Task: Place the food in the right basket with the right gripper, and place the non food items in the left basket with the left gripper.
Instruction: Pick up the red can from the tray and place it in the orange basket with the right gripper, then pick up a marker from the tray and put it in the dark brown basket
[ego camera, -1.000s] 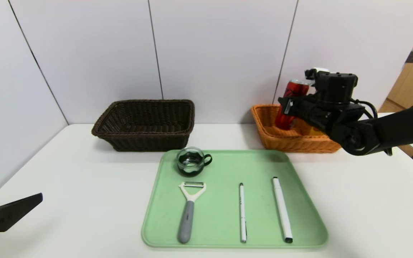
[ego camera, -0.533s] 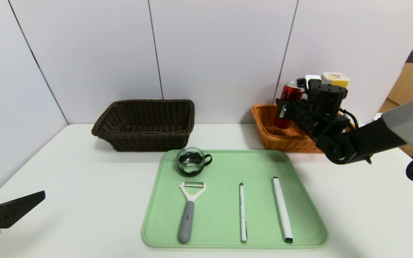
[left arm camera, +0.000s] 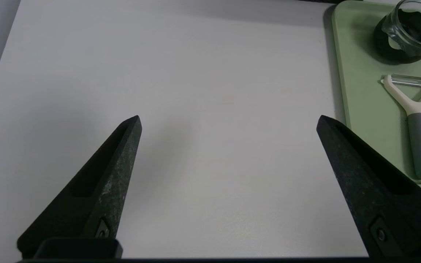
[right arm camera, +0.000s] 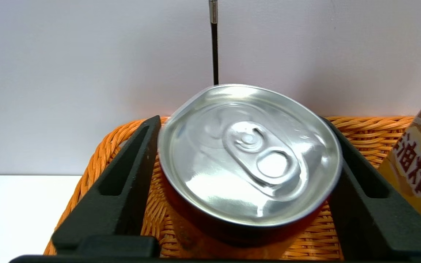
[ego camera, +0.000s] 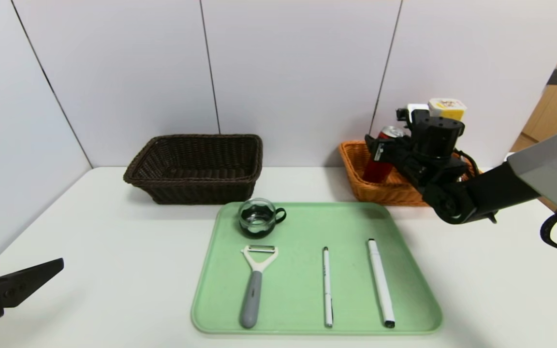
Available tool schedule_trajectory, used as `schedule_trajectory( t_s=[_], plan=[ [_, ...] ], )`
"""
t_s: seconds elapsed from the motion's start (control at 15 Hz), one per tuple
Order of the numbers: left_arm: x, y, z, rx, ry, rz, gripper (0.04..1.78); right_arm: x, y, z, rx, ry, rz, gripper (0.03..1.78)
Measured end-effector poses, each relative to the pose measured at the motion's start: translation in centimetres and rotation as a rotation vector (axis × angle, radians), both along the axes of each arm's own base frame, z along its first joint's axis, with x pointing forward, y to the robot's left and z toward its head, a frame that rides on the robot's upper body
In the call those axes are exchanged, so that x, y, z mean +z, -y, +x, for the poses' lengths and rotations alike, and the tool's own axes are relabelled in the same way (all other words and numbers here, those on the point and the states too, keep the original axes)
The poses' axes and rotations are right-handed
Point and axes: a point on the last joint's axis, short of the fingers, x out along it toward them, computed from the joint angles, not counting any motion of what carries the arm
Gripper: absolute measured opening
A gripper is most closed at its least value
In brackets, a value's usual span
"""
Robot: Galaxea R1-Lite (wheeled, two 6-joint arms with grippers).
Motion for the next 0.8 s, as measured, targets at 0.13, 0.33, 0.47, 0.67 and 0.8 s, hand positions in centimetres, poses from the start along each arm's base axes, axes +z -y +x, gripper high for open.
schedule_trajectory(
  t_s=[0.13,0.33,0.47,0.67,0.8],
  plan=[
    [0.0,0.0,0.0,0.000,0.000,0.000,1.69,1.0,0.0,-0.4,0.003,0.010,0.002,1.46],
    [0.0,0.0,0.0,-0.004,0.000,-0.002,1.69,4.4,0.0,-2.0,0.020,0.001,0.002,1.54],
    [0.1,0.0,0.1,-0.003,0.000,-0.004,1.69,7.6,0.1,-4.0,0.033,-0.030,0.002,1.58],
    [1.1,0.0,0.9,0.019,0.010,-0.038,1.69,12.8,0.2,-7.8,0.071,-0.142,0.023,1.62],
    [2.5,0.0,1.9,0.034,0.031,-0.068,1.69,15.4,-0.3,-10.8,0.141,-0.281,0.068,1.64]
  ],
)
